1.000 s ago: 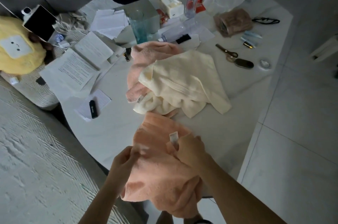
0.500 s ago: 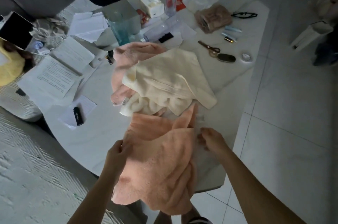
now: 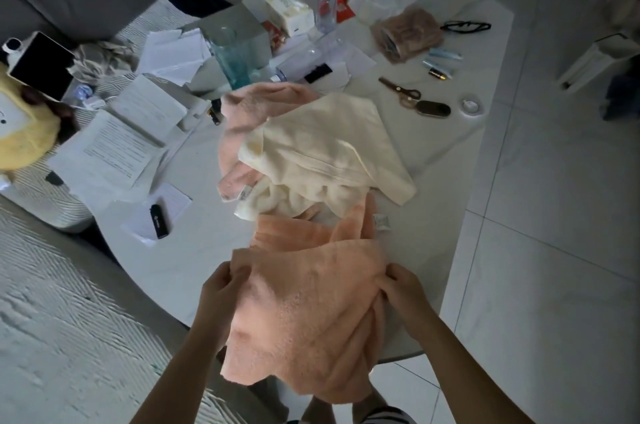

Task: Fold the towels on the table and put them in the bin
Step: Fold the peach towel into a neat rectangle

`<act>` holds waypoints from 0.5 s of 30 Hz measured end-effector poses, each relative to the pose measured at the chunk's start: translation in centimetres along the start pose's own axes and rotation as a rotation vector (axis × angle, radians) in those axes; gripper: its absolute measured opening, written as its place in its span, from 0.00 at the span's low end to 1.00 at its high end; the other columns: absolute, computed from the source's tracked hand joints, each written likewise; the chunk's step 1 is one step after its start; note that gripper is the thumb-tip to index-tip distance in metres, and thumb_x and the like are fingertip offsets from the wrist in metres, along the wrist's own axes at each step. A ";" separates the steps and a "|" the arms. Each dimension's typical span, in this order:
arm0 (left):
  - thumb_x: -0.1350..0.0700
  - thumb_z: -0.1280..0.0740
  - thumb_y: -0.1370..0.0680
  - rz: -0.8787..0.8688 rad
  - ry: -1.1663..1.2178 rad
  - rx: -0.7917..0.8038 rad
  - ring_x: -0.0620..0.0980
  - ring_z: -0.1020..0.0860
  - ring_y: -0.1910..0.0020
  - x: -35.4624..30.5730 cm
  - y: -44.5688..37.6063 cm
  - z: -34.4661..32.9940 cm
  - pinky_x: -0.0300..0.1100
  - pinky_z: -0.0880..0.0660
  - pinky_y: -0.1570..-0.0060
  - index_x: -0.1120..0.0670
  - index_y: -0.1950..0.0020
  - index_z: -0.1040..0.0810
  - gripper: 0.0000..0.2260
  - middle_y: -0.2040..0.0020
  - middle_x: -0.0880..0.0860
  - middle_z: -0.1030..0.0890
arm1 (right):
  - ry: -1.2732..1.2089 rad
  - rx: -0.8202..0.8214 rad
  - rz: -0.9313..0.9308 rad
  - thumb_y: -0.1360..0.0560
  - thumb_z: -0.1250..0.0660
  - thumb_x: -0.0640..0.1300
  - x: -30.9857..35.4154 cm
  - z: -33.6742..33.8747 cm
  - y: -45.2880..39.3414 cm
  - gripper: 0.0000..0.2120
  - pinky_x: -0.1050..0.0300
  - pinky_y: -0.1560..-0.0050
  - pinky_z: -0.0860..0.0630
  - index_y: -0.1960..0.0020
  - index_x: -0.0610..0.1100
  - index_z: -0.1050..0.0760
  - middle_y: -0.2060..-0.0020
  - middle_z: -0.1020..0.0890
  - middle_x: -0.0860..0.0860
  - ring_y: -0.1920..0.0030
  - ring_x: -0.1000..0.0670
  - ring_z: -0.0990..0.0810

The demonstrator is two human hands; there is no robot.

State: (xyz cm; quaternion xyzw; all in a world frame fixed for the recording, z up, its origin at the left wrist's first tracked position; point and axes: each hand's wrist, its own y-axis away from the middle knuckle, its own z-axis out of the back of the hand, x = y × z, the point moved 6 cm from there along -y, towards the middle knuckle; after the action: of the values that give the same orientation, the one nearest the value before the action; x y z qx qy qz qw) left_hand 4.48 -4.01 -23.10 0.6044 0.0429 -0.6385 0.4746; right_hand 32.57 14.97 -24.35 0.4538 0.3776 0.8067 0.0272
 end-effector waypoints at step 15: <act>0.48 0.35 0.19 -0.038 -0.158 -0.067 0.48 0.24 0.68 -3.5 -5.9 -3.1 0.42 0.29 0.67 0.52 0.63 0.18 0.15 0.69 0.49 0.19 | -0.185 0.048 0.242 0.31 0.30 0.47 8.7 -1.2 2.8 0.06 0.57 0.53 0.22 0.55 0.50 0.19 0.57 0.15 0.52 0.53 0.52 0.17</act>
State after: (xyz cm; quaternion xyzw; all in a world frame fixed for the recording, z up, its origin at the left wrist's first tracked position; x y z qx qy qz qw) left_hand 2.28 3.10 -24.14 0.5351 0.0380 -0.6913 0.4841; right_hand 27.42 15.63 -16.78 0.5690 0.3350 0.7496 -0.0466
